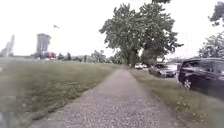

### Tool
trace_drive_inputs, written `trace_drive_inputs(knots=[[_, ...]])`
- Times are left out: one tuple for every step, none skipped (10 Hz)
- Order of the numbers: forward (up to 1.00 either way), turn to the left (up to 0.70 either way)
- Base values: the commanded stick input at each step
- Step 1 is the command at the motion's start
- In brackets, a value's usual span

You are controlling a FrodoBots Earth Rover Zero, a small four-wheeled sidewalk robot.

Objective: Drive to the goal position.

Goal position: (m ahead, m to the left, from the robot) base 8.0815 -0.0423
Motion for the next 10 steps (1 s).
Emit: trace_drive_inputs(knots=[[0.7,0.0],[0.7,0.0],[0.7,0.0],[0.7,0.0],[0.7,0.0],[0.7,0.0],[0.7,0.0],[0.7,0.0],[0.7,-0.22],[0.7,-0.35]])
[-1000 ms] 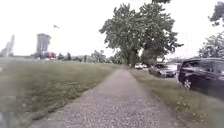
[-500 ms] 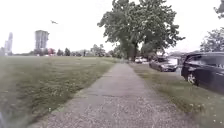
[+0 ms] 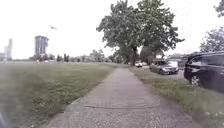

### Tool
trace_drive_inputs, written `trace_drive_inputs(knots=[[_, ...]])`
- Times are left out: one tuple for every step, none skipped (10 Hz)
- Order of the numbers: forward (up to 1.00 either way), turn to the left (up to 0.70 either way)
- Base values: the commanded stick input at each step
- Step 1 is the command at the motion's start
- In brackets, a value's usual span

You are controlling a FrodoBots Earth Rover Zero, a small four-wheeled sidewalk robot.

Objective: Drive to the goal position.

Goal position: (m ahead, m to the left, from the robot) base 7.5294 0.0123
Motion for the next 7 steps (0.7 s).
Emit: trace_drive_inputs(knots=[[0.7,-0.35],[0.7,-0.22],[0.7,0.0],[0.7,0.0],[0.7,0.0],[0.7,0.0],[0.7,0.0]])
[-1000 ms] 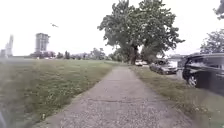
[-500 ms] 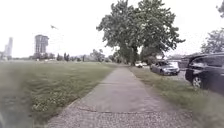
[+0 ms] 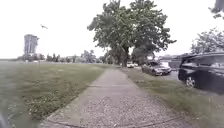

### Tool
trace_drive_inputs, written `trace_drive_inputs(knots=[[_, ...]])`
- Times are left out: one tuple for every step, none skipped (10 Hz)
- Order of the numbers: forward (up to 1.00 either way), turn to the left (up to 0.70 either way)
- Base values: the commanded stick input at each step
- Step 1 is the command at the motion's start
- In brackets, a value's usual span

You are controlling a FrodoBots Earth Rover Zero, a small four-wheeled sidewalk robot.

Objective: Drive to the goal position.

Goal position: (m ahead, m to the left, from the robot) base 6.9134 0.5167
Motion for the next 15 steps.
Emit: trace_drive_inputs(knots=[[0.7,0.0],[0.7,0.0],[0.7,0.0],[0.7,0.0],[0.7,0.0],[0.7,0.0],[0.7,0.0],[0.7,0.0],[0.7,0.0],[0.7,0.0],[0.7,0.0],[0.7,0.0],[0.7,0.0],[0.7,0.0],[0.7,0.0]])
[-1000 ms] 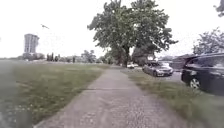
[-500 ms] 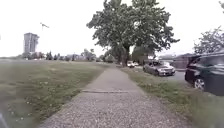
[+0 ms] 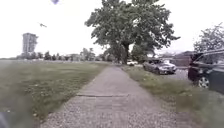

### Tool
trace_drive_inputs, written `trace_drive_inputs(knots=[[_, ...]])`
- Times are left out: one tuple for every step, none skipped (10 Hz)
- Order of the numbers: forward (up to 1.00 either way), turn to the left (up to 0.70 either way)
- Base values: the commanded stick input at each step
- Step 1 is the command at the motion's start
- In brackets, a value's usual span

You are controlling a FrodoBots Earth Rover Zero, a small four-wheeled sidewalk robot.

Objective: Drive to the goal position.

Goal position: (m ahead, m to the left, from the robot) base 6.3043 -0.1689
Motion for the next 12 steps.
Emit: trace_drive_inputs(knots=[[0.7,0.0],[0.7,0.0],[0.7,0.0],[0.7,0.0],[0.7,0.0],[0.7,0.0],[0.7,0.0],[0.7,0.0],[0.7,0.0],[0.7,0.0],[0.7,0.0],[0.7,0.0]])
